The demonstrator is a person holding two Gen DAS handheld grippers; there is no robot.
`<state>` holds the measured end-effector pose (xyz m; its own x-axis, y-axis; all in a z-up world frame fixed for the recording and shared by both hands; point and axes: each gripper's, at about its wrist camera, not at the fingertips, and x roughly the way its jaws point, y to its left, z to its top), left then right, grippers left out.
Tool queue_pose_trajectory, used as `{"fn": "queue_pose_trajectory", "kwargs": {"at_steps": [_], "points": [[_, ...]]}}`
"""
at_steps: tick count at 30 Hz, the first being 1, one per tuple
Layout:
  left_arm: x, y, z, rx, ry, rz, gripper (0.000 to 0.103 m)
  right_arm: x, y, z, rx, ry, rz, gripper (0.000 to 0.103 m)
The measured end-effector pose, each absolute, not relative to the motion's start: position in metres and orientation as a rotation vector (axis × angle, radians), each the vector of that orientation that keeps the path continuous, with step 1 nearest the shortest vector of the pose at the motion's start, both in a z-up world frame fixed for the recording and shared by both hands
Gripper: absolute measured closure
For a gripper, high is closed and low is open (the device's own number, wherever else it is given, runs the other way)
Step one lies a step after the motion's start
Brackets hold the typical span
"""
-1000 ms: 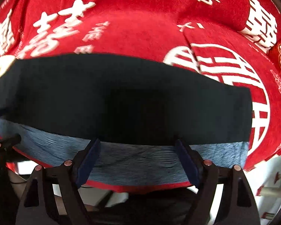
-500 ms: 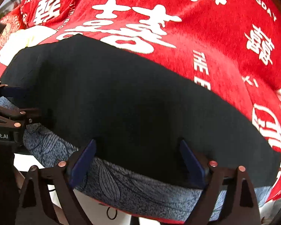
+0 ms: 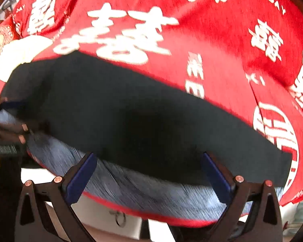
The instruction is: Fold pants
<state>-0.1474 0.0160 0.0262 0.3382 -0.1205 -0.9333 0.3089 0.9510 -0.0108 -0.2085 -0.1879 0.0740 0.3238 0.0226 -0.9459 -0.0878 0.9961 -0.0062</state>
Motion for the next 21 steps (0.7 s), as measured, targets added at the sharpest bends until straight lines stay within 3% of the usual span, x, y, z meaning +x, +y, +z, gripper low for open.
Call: {"fn": "queue_pose_trajectory", "kwargs": {"at_steps": [8, 17, 21], "points": [[-0.143, 0.033, 0.022, 0.189, 1.206, -0.241, 0.006, -0.175, -0.131, 0.026, -0.140, 1.319, 0.141, 0.001], [-0.143, 0.022, 0.021, 0.231, 1.202, -0.224, 0.004, -0.177, -0.143, 0.025, -0.133, 1.316, 0.164, 0.001], [-0.145, -0.002, 0.026, 0.253, 1.202, -0.282, 0.004, -0.190, -0.197, 0.041, -0.044, 1.313, 0.075, 0.000]]}}
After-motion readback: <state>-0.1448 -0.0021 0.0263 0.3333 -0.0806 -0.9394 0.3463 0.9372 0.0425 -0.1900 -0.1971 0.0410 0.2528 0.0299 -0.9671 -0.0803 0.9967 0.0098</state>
